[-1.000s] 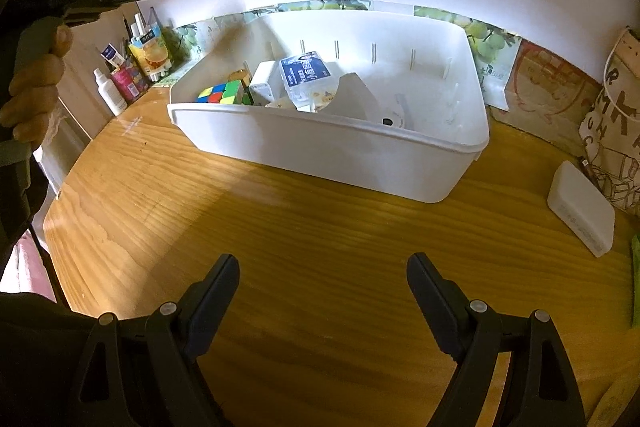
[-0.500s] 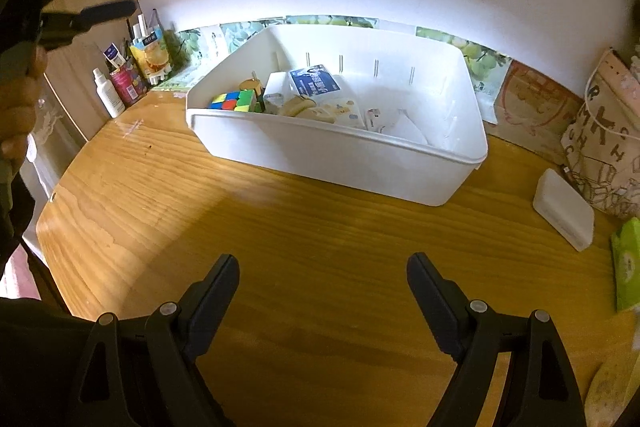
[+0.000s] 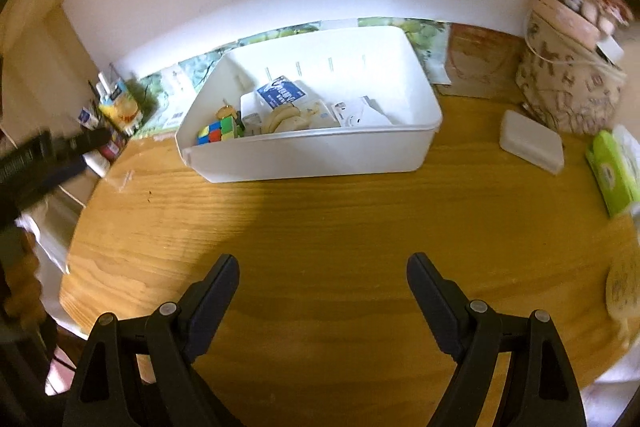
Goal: Organize rigid objects
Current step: 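Withdraw the open left tool from the bin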
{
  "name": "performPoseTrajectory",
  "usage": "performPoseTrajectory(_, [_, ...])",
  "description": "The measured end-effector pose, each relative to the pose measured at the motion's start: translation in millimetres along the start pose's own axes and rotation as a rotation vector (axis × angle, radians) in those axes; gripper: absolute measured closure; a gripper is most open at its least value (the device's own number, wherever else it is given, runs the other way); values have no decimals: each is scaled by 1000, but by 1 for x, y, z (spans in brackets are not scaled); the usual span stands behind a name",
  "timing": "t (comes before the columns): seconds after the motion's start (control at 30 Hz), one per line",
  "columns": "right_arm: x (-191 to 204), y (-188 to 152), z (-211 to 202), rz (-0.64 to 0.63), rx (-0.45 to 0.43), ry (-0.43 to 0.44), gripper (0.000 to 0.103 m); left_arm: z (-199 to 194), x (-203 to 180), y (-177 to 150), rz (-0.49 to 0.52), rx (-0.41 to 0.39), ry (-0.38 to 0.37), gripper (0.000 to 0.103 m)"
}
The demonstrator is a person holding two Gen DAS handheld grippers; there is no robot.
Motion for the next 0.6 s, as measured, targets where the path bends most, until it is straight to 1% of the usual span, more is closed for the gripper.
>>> performPoseTrajectory(0.1, [0, 3, -10, -1, 12, -11, 15, -5, -4, -7, -13, 40, -6, 19])
performPoseTrajectory(0.13, [0, 5, -12, -2, 22, -16, 15, -7, -6, -8, -10, 42, -4, 19])
performPoseTrajectory(0.23, [-2, 8, -19, 7, 58, -10, 15, -18, -14, -11, 26, 39, 25, 19])
performPoseTrajectory(0.33, [-4, 12, -27, 16, 75, -3, 15, -29, -21, -13, 54, 46, 66, 19])
performPoseTrajectory(0.4, [-5, 13, -29, 15, 78, 0, 15, -35, -23, -13, 54, 49, 74, 19])
performPoseTrajectory(0.43, [-3, 16, -34, 6, 80, 18, 15, -40, -25, -13, 48, 51, 82, 19])
performPoseTrajectory(0.5, [-1, 20, -42, 5, 68, 46, 14, -45, -27, -14, 38, 58, 94, 19])
performPoseTrajectory(0.53, [1, 22, -46, 7, 61, 57, 12, -48, -28, -15, 35, 66, 98, 19])
performPoseTrajectory(0.6, [2, 27, -51, 1, 46, 57, 11, -54, -32, -15, 35, 72, 99, 19])
Point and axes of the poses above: each gripper's, at about its wrist camera, not at the fingertips, and z roughly the way its jaws point, x to its left, y to its top, the point moved 7 cm from there along z, roughly the way its jaws point, and after that the axes turned 14 degrees about -x, right-handed, at the moved point
